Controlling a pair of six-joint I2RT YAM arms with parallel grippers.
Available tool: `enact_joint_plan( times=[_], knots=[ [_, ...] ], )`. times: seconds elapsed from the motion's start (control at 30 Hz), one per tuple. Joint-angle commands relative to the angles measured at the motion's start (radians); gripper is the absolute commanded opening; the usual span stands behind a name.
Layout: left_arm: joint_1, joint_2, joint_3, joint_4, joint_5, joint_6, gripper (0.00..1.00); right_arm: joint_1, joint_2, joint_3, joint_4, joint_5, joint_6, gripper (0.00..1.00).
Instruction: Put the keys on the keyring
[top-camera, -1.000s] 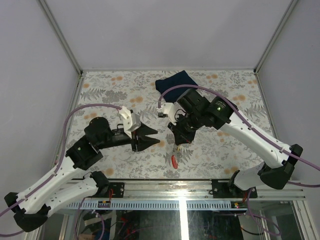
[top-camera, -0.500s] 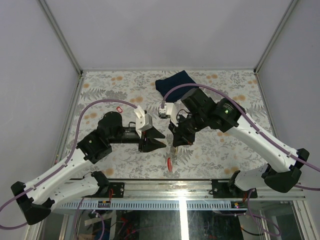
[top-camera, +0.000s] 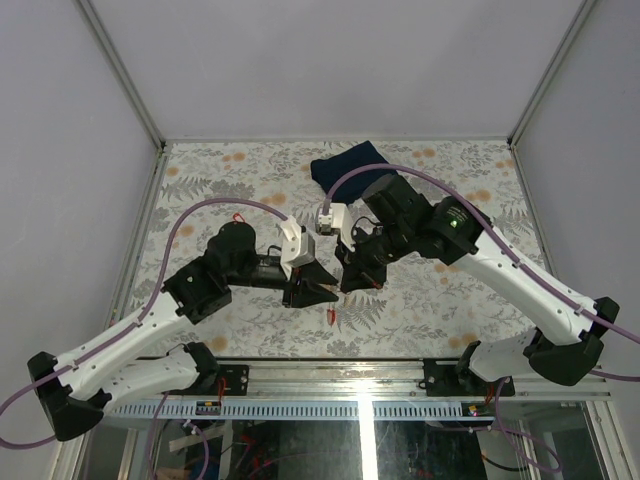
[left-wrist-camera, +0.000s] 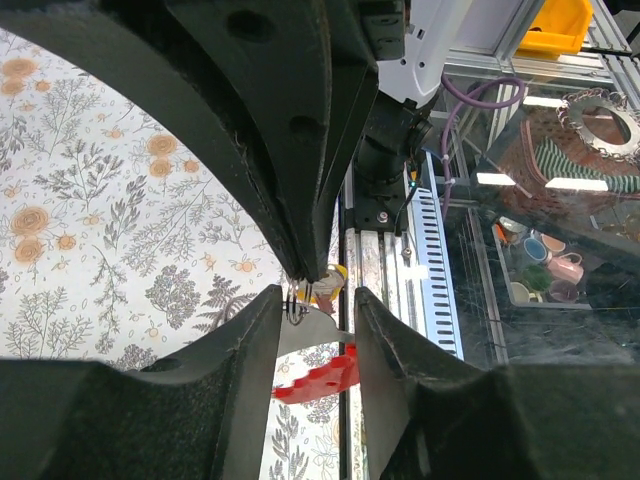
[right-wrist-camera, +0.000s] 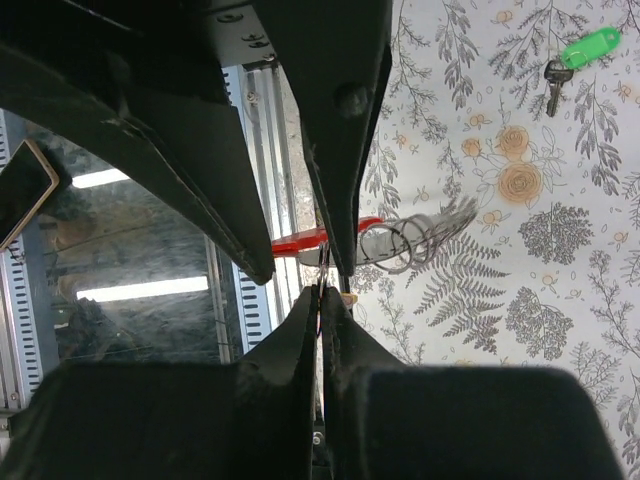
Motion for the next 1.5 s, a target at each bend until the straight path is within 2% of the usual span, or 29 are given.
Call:
enact_joint_plan(
  times=[0.0,0.07,0.23,0.33,0.57,0.7,0.87,0.93,1.1,1.27,1.33,1.47],
  knots=[
    [-0.010,0.007,0.048,0.043,0.009,0.025,0.34,0.009,-0.044,0.033,0.046,-0.054,0.003,0.00],
    [-0.010,0.011,0.051,0.043,0.010,0.027,0.33,0.009,-0.046,0.034,0.048,-0.052,0.003,0.00],
    [-0.015,0.014,0.055,0.042,0.020,0.032,0.14,0.009,-0.048,0.034,0.050,-0.037,0.004,0.00],
    [-0.017,0.014,0.056,0.033,0.020,0.037,0.08,0.009,-0.050,0.033,0.054,-0.031,0.008,0.00],
    [-0.019,0.010,0.061,0.004,0.016,0.051,0.08,0.008,-0.057,0.033,0.069,-0.022,0.012,0.00],
    [-0.022,0.012,0.062,-0.002,0.019,0.055,0.15,0.009,-0.061,0.033,0.074,-0.020,0.015,0.00],
    [-0.026,0.019,0.068,-0.006,0.021,0.057,0.15,0.009,-0.069,0.007,0.088,-0.021,0.020,0.00],
    [-0.027,0.020,0.070,-0.007,0.020,0.057,0.14,0.008,-0.071,0.004,0.092,-0.021,0.021,0.00],
    [-0.029,0.022,0.073,-0.015,0.019,0.059,0.01,0.008,-0.078,-0.005,0.100,-0.013,0.022,0.00],
    [-0.028,0.012,0.071,-0.023,-0.028,0.050,0.00,0.008,-0.111,-0.033,0.147,0.039,0.039,0.01],
    [-0.030,0.000,0.068,-0.008,-0.081,0.021,0.00,0.008,-0.135,-0.053,0.187,0.072,0.056,0.06],
    [-0.029,-0.050,0.021,0.082,-0.149,-0.045,0.00,0.009,-0.212,-0.118,0.314,0.153,0.120,0.25]
  ],
)
